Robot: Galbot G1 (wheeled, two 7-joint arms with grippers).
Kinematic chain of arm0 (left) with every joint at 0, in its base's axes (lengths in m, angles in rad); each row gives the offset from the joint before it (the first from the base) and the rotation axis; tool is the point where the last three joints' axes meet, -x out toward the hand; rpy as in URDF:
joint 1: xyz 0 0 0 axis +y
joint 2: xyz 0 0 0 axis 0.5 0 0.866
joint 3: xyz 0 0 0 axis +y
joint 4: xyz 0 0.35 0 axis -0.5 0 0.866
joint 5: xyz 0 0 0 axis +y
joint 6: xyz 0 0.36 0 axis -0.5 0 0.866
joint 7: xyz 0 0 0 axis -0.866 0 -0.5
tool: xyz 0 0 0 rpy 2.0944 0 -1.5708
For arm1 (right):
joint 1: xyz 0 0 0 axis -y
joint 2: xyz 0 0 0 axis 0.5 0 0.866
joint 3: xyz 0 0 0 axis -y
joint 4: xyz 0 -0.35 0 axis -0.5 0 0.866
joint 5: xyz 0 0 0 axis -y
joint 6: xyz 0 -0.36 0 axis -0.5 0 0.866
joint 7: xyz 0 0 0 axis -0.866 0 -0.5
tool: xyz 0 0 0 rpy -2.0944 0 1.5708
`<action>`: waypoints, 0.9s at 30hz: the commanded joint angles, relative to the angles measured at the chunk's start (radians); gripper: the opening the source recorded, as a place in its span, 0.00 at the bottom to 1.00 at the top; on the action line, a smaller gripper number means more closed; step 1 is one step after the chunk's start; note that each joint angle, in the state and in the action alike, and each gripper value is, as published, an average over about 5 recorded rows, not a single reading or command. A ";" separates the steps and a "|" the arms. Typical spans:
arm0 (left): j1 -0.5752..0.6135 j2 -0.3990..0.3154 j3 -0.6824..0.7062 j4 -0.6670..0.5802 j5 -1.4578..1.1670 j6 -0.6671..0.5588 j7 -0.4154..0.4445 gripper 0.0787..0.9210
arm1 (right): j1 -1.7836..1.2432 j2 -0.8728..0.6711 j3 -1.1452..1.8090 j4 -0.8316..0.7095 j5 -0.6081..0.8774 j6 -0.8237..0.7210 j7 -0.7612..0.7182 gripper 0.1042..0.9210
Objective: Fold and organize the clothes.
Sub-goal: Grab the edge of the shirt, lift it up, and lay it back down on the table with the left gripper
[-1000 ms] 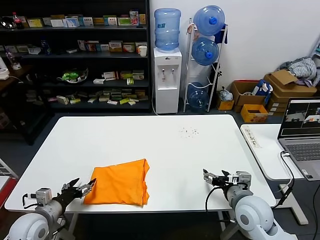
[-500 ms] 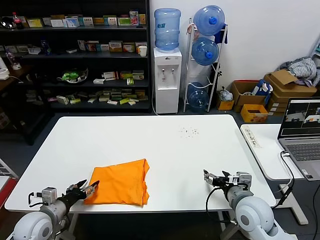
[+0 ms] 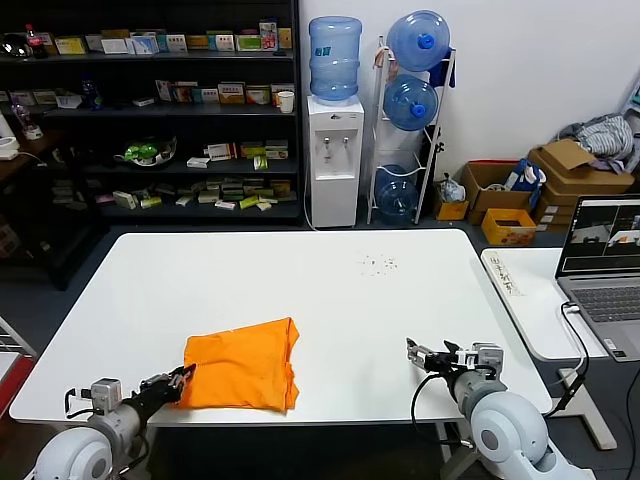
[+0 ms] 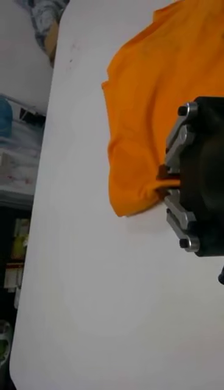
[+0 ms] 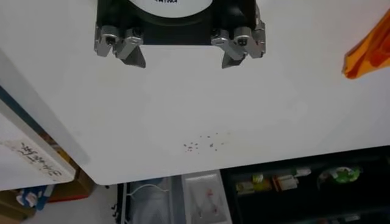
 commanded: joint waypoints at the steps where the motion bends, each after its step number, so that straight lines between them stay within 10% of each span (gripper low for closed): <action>1: 0.045 -0.043 -0.035 -0.132 0.091 -0.029 -0.010 0.07 | 0.003 0.004 -0.002 -0.004 -0.002 0.001 0.001 0.88; 15: 0.180 0.004 -0.158 -0.474 0.436 0.037 -0.106 0.03 | 0.025 0.016 -0.026 -0.023 -0.011 0.008 -0.007 0.88; 27: 0.217 0.199 -0.449 0.084 0.665 -0.123 -0.008 0.03 | 0.047 0.017 -0.043 -0.021 -0.027 0.022 -0.033 0.88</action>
